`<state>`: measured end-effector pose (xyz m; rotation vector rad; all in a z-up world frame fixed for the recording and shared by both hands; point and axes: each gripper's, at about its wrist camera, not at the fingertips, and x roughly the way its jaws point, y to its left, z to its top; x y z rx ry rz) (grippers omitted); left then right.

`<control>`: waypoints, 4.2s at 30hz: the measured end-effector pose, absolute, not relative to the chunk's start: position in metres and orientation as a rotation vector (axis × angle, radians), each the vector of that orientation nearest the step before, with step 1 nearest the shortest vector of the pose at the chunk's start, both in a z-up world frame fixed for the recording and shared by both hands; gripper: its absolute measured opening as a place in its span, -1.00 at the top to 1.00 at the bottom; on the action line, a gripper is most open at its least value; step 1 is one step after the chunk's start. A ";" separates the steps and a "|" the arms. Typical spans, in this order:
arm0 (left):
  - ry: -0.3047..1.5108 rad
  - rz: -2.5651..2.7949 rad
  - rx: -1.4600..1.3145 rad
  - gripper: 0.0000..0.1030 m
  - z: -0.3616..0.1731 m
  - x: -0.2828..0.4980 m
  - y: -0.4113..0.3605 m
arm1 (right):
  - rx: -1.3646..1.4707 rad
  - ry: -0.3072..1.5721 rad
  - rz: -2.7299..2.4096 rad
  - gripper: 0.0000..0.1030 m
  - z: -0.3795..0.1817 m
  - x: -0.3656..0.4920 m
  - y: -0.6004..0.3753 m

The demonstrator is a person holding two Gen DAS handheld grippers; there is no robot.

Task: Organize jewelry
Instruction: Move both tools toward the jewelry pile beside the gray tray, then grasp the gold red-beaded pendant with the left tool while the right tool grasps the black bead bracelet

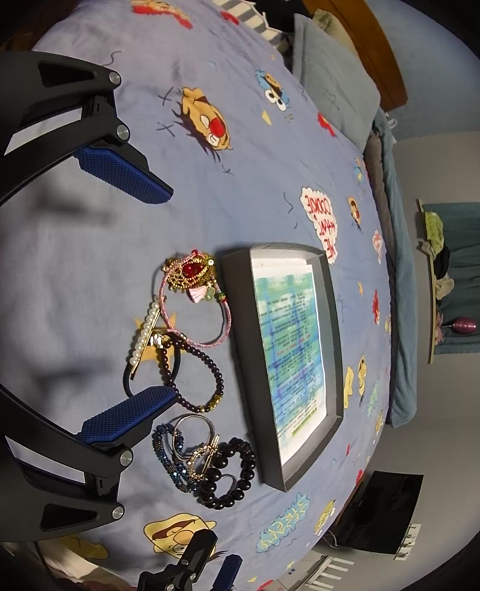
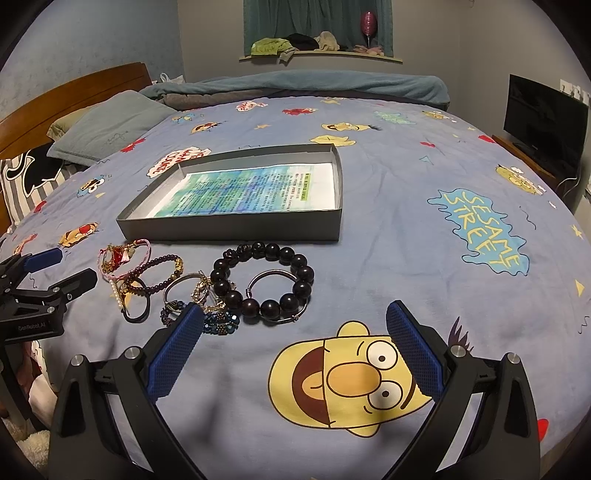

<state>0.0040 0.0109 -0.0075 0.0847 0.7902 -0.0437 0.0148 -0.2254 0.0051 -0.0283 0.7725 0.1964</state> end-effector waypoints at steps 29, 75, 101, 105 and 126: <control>0.802 -0.045 0.084 -0.91 -0.012 0.009 0.013 | -0.020 0.782 0.193 -0.90 0.004 0.020 -0.227; 0.797 -0.047 0.054 -0.86 -0.024 0.044 0.058 | 0.070 0.800 0.227 -0.61 -0.017 0.063 -0.244; 0.863 -0.192 0.048 0.12 -0.028 0.041 0.047 | 0.058 0.795 0.261 -0.09 -0.017 0.061 -0.242; 0.876 -0.206 0.037 0.38 -0.029 0.042 0.047 | 0.067 0.802 0.267 -0.08 -0.018 0.062 -0.243; 0.824 -0.191 0.087 0.29 -0.019 0.049 0.037 | 0.073 0.811 0.283 0.15 -0.020 0.062 -0.241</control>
